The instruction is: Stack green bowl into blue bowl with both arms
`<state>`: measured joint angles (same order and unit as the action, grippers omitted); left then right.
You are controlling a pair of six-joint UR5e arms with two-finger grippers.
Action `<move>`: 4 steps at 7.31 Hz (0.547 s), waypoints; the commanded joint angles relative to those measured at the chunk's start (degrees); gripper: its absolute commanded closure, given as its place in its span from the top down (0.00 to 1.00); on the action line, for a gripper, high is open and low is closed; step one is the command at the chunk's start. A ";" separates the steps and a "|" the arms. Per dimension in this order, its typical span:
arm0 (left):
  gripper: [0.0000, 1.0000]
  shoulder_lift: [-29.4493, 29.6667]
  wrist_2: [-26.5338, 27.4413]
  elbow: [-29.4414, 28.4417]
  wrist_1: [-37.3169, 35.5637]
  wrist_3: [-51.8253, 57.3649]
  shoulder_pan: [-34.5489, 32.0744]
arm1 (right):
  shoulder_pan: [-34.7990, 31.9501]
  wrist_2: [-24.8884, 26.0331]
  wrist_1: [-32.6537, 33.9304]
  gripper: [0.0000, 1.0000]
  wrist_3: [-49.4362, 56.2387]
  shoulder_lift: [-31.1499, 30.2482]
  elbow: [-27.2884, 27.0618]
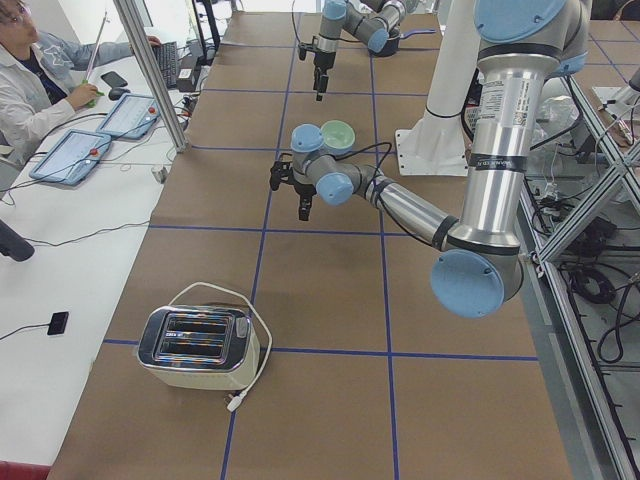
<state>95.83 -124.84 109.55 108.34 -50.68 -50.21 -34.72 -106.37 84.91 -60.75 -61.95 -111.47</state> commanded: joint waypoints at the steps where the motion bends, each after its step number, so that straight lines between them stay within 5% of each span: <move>1: 0.88 -0.90 -3.36 -0.38 -0.40 6.93 -3.91 | -5.76 -6.00 -1.33 1.00 -0.51 -1.76 0.27; 4: 0.90 -4.16 -9.70 -5.99 -0.76 24.25 -15.23 | -11.83 -7.97 -0.63 1.00 1.15 -5.18 0.63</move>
<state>92.71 -131.80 106.57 107.69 -34.03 -60.36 -43.58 -113.33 83.63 -60.39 -65.48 -110.94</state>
